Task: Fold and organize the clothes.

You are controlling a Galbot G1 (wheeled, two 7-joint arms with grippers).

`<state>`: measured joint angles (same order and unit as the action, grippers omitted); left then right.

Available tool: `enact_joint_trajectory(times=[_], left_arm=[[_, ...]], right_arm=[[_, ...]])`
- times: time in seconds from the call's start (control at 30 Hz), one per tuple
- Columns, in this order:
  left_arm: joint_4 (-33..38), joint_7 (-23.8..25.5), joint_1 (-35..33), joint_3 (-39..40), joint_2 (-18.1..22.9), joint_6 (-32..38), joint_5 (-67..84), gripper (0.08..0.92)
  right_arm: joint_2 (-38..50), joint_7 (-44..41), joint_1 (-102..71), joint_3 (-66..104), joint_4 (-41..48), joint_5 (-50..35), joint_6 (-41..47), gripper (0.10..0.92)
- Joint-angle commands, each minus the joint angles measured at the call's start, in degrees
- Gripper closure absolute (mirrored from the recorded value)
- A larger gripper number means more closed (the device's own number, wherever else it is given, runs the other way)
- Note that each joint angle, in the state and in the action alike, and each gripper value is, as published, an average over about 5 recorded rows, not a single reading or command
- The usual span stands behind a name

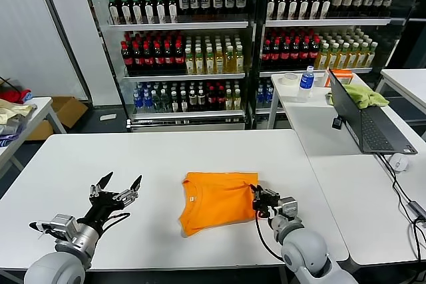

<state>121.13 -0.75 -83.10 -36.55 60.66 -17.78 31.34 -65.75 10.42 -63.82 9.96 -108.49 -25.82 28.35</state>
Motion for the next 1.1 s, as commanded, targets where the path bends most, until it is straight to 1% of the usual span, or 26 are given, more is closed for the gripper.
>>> enact_joint_trajectory(times=[0.03,0.17,0.3,0.53,0.67,0.73,0.83,0.93,1.1], left_arm=[[-0.5,0.1,0.8,1.0,0.0,0.0,-1.1,0.177],[-0.8,0.2,1.7,1.2,-0.4,-0.1,-1.1,0.177],[-2.3,1.3,2.9,2.1,-1.3,1.1,-2.5,0.177],[-7.5,5.2,7.3,4.7,-1.9,8.3,-7.9,0.177],[-10.7,5.7,11.8,7.4,-1.5,9.2,-6.8,0.177],[-12.1,5.4,14.2,9.0,-1.7,9.1,-6.3,0.177],[-13.0,5.5,16.4,9.8,-1.8,8.0,-5.3,0.177],[-12.9,5.8,16.5,9.4,-2.1,6.6,-3.9,0.177],[-13.6,5.5,15.9,9.0,-2.8,7.8,-5.6,0.177]], right_arm=[[1.8,1.5,-4.6,2.6,-3.7,5.9,-0.9,0.801],[4.4,3.0,-7.2,5.9,-8.8,3.4,0.3,0.688],[4.3,4.0,-7.4,9.7,-11.1,2.7,-1.3,0.576],[3.6,2.6,-7.0,15.5,-10.6,8.5,-6.6,0.368],[3.9,1.3,-8.1,17.9,-8.8,10.7,-9.4,0.259],[3.6,0.7,-8.1,18.7,-7.0,11.4,-11.6,0.223],[2.8,0.3,-7.8,19.5,-5.1,11.9,-13.3,0.205],[2.3,-0.5,-7.4,19.7,-3.6,11.9,-14.8,0.203],[1.2,-1.5,-6.3,18.8,-1.2,12.1,-16.2,0.203]])
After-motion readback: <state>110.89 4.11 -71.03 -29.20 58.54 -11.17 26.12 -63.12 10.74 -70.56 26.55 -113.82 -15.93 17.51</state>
